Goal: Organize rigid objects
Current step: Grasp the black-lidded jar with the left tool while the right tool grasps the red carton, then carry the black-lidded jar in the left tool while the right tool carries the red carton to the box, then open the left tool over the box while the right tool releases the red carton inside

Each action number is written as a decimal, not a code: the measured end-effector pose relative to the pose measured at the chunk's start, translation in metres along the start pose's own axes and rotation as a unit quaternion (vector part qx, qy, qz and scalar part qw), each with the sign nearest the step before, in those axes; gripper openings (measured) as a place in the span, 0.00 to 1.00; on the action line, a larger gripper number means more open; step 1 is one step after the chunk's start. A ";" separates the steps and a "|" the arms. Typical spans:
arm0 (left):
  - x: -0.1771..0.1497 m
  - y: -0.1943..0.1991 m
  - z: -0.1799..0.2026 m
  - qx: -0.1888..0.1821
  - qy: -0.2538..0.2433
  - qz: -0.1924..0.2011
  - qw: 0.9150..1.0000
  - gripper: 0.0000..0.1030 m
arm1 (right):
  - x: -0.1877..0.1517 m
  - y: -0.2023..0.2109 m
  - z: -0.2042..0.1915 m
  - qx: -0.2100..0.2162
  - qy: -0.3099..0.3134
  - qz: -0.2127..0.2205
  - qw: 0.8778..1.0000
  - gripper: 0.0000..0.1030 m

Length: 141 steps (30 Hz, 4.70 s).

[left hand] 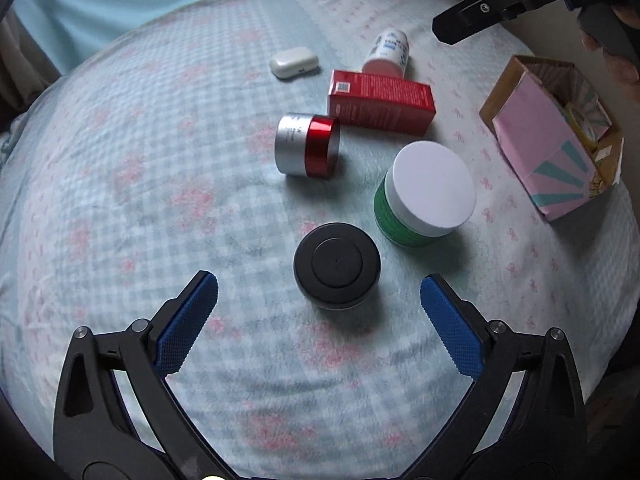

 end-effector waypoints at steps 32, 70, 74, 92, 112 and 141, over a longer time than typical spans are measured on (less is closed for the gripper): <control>0.008 -0.063 0.017 -0.026 -0.032 -0.046 0.998 0.53 | 0.059 -0.153 -0.028 -0.053 0.257 -0.194 0.945 0.38; 0.080 0.181 -0.008 -0.048 0.059 0.065 0.995 0.53 | 0.006 0.134 -0.024 0.044 -0.063 -0.020 0.997 0.37; 0.105 0.202 0.020 -0.054 0.036 0.074 0.995 0.53 | -0.018 0.160 0.005 0.051 -0.093 -0.004 0.994 0.37; 0.202 0.176 0.214 -0.084 0.013 0.046 0.995 0.53 | -0.165 0.201 0.230 0.045 -0.224 -0.011 0.974 0.37; 0.220 -0.015 0.283 -0.035 0.082 -0.122 0.989 0.53 | -0.206 0.042 0.290 0.185 -0.295 -0.079 0.934 0.37; 0.222 0.018 0.267 -0.001 0.054 -0.114 0.992 1.00 | -0.230 0.055 0.292 0.142 -0.264 0.017 0.954 1.00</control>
Point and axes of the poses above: each gripper's, at about its wrist camera, not at the fingertips, and y roughly against the way its jaws point, z to its right, x to its top, the point moved 1 cm from there along -y, roughly the way its jaws point, and after that the axes turned 3 degrees about -z, right-handed, at the moved point
